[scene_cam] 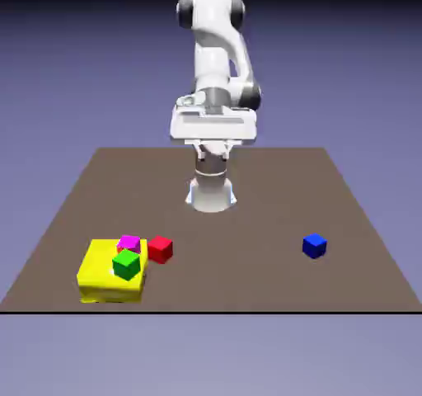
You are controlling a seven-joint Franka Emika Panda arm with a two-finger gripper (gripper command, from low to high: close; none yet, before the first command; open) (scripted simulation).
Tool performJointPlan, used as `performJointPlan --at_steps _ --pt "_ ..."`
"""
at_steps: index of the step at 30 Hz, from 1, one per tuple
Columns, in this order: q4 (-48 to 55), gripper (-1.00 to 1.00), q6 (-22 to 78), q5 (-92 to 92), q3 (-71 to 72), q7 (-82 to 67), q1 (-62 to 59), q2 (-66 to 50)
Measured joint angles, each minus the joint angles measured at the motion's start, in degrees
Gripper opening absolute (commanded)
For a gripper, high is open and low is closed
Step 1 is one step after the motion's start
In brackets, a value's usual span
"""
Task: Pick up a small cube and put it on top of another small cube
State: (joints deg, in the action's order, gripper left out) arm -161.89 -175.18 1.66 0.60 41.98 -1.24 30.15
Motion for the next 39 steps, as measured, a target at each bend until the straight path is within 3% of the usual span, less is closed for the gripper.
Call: performJointPlan --at_steps 15,26,27,39 --pt "-11.1 0.00 -14.5 20.7 7.4 -6.0 -24.9 -31.1" --pt "-5.3 0.00 -27.4 12.2 7.3 -1.3 -27.4 -50.0" --pt "-4.7 -1.00 -28.6 11.4 7.3 -0.8 -27.7 -51.8" --pt "-11.1 -1.00 -14.6 20.7 7.5 -5.9 -24.0 -31.3"
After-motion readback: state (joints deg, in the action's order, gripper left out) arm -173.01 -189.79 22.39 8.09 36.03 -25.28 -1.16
